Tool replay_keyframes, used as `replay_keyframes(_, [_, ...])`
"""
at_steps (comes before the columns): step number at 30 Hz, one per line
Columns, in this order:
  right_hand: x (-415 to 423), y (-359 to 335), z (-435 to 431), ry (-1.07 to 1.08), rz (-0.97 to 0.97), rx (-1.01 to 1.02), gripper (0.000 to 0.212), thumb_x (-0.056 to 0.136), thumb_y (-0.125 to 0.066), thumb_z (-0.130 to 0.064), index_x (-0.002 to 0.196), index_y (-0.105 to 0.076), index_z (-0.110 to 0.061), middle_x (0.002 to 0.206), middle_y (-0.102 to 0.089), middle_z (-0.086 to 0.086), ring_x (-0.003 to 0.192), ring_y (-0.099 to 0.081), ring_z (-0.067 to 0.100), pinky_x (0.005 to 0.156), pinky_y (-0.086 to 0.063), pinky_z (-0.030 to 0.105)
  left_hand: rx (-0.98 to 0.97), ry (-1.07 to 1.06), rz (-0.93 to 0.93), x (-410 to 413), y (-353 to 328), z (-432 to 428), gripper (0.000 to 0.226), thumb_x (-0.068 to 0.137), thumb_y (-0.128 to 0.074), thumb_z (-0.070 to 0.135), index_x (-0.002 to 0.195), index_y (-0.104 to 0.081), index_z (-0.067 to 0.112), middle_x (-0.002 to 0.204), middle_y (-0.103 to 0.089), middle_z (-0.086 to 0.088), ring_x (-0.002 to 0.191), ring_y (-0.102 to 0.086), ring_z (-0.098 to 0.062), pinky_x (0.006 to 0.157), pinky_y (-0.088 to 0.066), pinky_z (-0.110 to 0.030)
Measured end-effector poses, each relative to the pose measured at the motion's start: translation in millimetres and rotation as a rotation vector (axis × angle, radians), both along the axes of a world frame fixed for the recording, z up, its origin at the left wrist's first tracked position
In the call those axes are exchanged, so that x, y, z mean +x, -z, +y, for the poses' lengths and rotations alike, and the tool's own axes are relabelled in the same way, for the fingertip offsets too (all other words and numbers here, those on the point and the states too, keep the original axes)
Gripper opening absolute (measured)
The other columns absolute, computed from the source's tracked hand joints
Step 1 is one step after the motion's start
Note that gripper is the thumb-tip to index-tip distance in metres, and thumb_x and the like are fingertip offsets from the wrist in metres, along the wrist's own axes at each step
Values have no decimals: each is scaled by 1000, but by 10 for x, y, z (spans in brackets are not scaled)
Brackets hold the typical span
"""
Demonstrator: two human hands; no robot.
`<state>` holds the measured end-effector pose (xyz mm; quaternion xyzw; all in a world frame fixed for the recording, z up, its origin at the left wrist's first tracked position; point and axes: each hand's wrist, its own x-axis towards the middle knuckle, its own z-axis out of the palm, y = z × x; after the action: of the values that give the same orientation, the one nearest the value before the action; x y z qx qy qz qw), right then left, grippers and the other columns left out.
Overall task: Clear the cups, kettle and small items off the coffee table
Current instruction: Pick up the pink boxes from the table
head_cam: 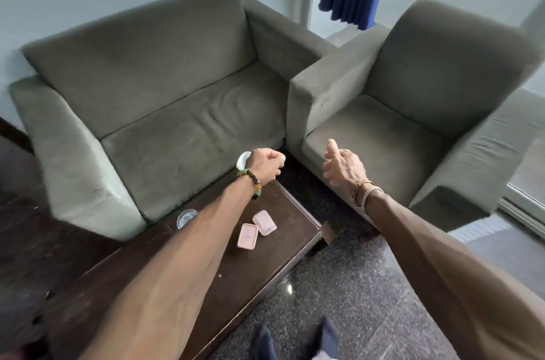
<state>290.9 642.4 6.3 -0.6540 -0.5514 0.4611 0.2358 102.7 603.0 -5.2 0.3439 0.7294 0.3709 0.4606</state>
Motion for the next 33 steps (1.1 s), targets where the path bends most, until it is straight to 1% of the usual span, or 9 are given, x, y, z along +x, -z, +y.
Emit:
replay_keyframes(4, [-446, 267, 258, -125, -22, -47, 74, 92, -41, -69, 94, -67, 0, 72, -69, 1, 62, -68, 22, 74, -61, 46, -53, -122, -9, -371, 227, 66, 17, 84, -60, 11, 69, -60, 18, 66, -60, -3, 55, -55, -13, 45, -43, -16])
replay_keyframes(9, [-955, 654, 384, -451, -48, -110, 82, 95, -31, -66, 114, -63, 7, 110, -67, 30, 104, -64, 47, 96, -51, 56, -117, -358, 3, -686, 639, -61, 15, 88, -59, 9, 76, -62, 17, 73, -60, -3, 54, -53, -9, 46, -41, -18])
replay_keyframes(11, [-1141, 822, 395, -577, -93, -104, 80, 89, -29, -65, 109, -65, 4, 107, -68, 29, 101, -65, 46, 93, -52, 53, -150, -426, -46, -763, 840, -143, 24, 90, -55, 4, 71, -58, 18, 70, -57, -3, 52, -49, -8, 42, -36, -15])
replay_keyframes(14, [-1392, 1162, 405, -677, -193, -127, 65, 101, -34, -56, 88, -68, -2, 97, -72, 22, 94, -67, 40, 88, -52, 47, -176, -544, -123, -858, 1123, -302, 24, 90, -54, -1, 71, -58, 14, 71, -56, -6, 52, -47, -10, 39, -36, -14])
replay_keyframes(17, [-1580, 1525, 336, -749, -197, -228, 63, 101, -37, -58, 72, -62, -8, 85, -68, 17, 83, -62, 37, 89, -51, 53, -226, -651, -148, -906, 1400, -496, 15, 89, -55, -3, 80, -60, 8, 72, -56, -9, 53, -47, -13, 38, -35, -13])
replay_keyframes(21, [-1776, 1887, 226, -831, -195, -265, 70, 100, -39, -60, 90, -66, 4, 98, -71, 23, 95, -67, 45, 90, -52, 59, -285, -740, -238, -939, 1716, -723, 9, 91, -54, -3, 92, -58, 6, 71, -54, -9, 50, -43, -14, 38, -30, -14])
replay_keyframes(25, [-1876, 2267, 111, -899, -233, -287, 69, 100, -39, -60, 87, -66, 1, 96, -71, 22, 91, -68, 42, 87, -55, 55, -333, -789, -275, -907, 2092, -902, 9, 91, -55, -1, 96, -60, 4, 85, -57, -15, 56, -47, -15, 49, -38, -20])
replay_keyframes(29, [-1852, 2715, 0, -885, -263, -320, 66, 101, -41, -57, 82, -65, 2, 91, -72, 22, 86, -68, 41, 86, -56, 53, -368, -816, -288, -809, 2551, -982, 20, 92, -53, -1, 108, -64, -7, 84, -58, -11, 60, -49, -10, 49, -41, -12])
replay_keyframes(33, [-1754, 3108, -105, -911, -304, -317, 58, 104, -42, -49, 86, -67, 1, 88, -69, 23, 82, -65, 39, 78, -52, 39, -401, -818, -277, -718, 2969, -974, 23, 93, -52, -1, 110, -64, -9, 80, -56, -6, 70, -51, -13, 65, -47, -22])
